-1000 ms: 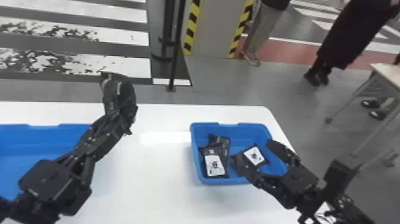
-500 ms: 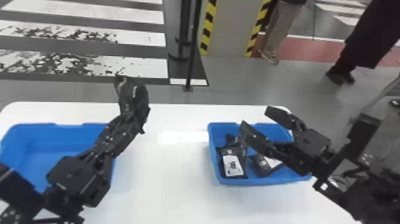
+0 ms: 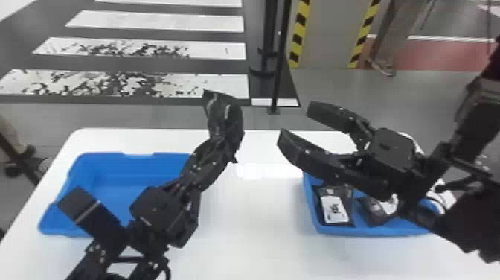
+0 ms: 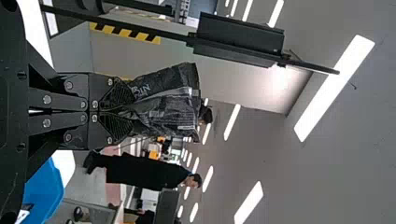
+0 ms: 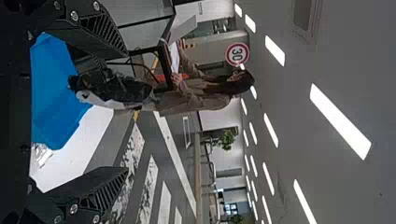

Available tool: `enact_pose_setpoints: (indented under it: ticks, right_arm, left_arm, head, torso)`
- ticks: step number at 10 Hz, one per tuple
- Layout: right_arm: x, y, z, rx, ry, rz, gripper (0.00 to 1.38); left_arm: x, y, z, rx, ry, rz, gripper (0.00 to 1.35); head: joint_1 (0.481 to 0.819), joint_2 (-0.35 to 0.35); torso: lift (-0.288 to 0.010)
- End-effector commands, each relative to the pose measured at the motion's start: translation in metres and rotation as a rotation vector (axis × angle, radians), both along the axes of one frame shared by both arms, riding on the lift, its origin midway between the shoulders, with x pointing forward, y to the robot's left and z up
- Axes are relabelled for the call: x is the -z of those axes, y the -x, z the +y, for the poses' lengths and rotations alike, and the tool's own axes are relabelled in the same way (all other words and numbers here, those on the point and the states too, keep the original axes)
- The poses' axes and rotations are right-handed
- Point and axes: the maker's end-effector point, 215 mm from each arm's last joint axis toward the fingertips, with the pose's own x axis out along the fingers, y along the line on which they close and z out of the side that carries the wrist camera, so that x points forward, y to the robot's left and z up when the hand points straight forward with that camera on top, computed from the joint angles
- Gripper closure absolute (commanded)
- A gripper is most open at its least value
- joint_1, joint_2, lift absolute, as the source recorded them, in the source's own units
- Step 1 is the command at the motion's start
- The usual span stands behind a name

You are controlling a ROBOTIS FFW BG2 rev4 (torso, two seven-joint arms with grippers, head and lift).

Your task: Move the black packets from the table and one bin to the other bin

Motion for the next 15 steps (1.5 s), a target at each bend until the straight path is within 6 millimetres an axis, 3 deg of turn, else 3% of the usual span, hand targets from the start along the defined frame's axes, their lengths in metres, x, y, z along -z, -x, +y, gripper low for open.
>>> enact_pose_setpoints:
  ticks: [1, 3, 7, 8, 9, 11, 12, 13, 15]
  right_arm:
    - [-0.010, 0.004, 0.023, -0.057, 0.005, -0.022, 0.17]
    - [-0.016, -0.005, 0.036, -0.086, 0.012, -0.042, 0.17]
    - [-0.017, -0.042, 0.044, -0.089, 0.015, -0.091, 0.18]
    - [-0.012, -0.045, 0.046, -0.091, 0.021, -0.083, 0.25]
    - [-0.004, -0.049, 0.052, -0.108, 0.028, -0.062, 0.42]
    - [0.009, -0.047, 0.067, -0.150, 0.019, -0.013, 0.91]
    - [0.010, -0.043, 0.073, -0.166, 0.025, -0.006, 0.91]
    - [0.009, -0.039, 0.077, -0.179, 0.020, 0.001, 1.09]
    - [0.008, -0.037, 0.078, -0.180, 0.010, 0.005, 1.11]
  left_arm:
    - [-0.008, 0.003, -0.010, 0.024, 0.029, -0.013, 1.21]
    - [-0.015, 0.010, -0.028, 0.070, 0.067, -0.016, 1.21]
    - [-0.020, 0.012, -0.035, 0.087, 0.082, -0.023, 1.21]
    - [-0.021, 0.012, -0.035, 0.086, 0.084, -0.026, 1.21]
    - [-0.023, 0.013, -0.035, 0.086, 0.083, -0.033, 1.21]
    - [-0.025, 0.012, -0.036, 0.088, 0.082, -0.038, 1.21]
    - [-0.026, 0.013, -0.036, 0.086, 0.081, -0.043, 1.21]
    - [-0.026, 0.012, -0.036, 0.086, 0.081, -0.043, 1.21]
    - [-0.025, 0.013, -0.036, 0.085, 0.080, -0.044, 1.21]
  head:
    - [0.695, -0.019]
    - [0.695, -0.001]
    - [0.668, -0.010]
    - [0.664, -0.008]
    - [0.662, -0.004]
    - [0.668, 0.009]
    - [0.671, 0.014]
    - [0.676, 0.024]
    - [0.680, 0.037]
  torso:
    - [-0.110]
    - [-0.110]
    - [-0.110]
    - [-0.110]
    - [-0.110]
    - [-0.110]
    - [-0.110]
    - [-0.110]
    - [-0.110]
